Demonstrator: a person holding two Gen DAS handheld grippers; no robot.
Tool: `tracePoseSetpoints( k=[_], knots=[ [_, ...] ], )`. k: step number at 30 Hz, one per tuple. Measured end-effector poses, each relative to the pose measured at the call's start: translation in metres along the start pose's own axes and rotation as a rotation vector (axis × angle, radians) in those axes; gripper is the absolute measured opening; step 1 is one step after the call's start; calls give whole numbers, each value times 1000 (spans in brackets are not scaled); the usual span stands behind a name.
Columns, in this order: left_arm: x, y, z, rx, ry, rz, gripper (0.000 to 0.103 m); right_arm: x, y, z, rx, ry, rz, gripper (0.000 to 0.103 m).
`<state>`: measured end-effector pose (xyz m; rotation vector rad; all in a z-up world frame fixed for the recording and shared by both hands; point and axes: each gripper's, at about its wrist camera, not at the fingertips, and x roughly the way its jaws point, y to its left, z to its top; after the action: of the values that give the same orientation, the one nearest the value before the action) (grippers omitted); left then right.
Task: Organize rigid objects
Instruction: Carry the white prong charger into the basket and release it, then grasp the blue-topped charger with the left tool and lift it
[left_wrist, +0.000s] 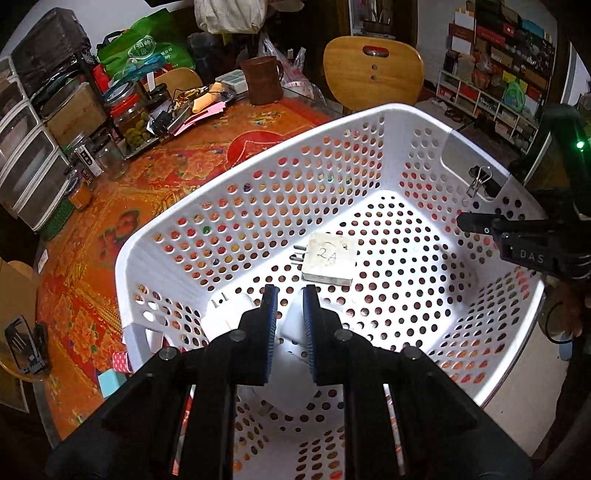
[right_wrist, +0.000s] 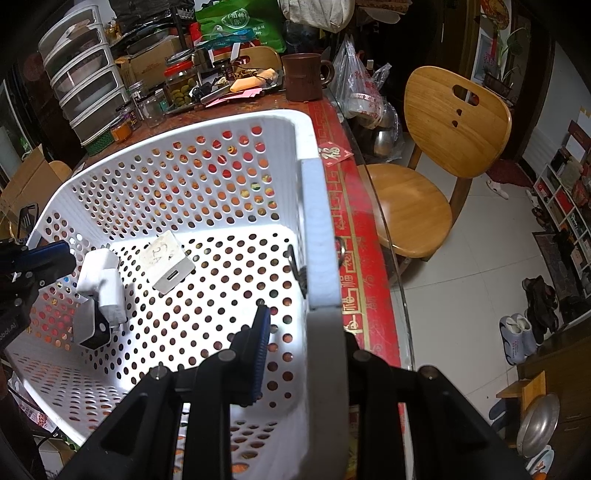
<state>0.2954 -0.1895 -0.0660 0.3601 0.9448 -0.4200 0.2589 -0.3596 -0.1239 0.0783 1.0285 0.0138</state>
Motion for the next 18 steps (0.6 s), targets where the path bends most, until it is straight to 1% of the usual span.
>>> tracePoseSetpoints(
  k=[2,3,4,5,6,7,9,10,11,13,15,18],
  knots=[
    [-8,10,-5,-21,-31,-14,17,0,0,0,0,0,2,25],
    [-13,14,-6,-28,-45,-16,31,0,0,0,-1,0,1,25],
    [-24,21,-10,-42,-86,0,55,0,0,0,-1,0,1,25],
    [-34,30,-15,-55,-127,33,68,0,0,0,-1,0,1,25],
    [-42,36,-17,-67,-153,61,86,0,0,1,-1,0,1,25],
    [-54,47,-23,-86,-194,102,95,0,0,1,0,1,1,25],
    [-81,79,-40,-140,-264,187,102,0,0,1,-1,0,0,25],
    [-87,89,-46,-159,-267,217,103,0,1,1,0,0,1,25],
    [-93,109,-57,-195,-249,270,102,0,1,1,-1,0,0,25],
    [-92,140,-77,-263,-205,315,102,0,1,1,0,-1,-1,25],
    [-79,174,-102,-359,-147,313,102,0,1,1,-1,0,-1,25],
    [-38,216,-146,-517,-46,244,102,-1,1,1,-1,-3,1,25]
  ],
)
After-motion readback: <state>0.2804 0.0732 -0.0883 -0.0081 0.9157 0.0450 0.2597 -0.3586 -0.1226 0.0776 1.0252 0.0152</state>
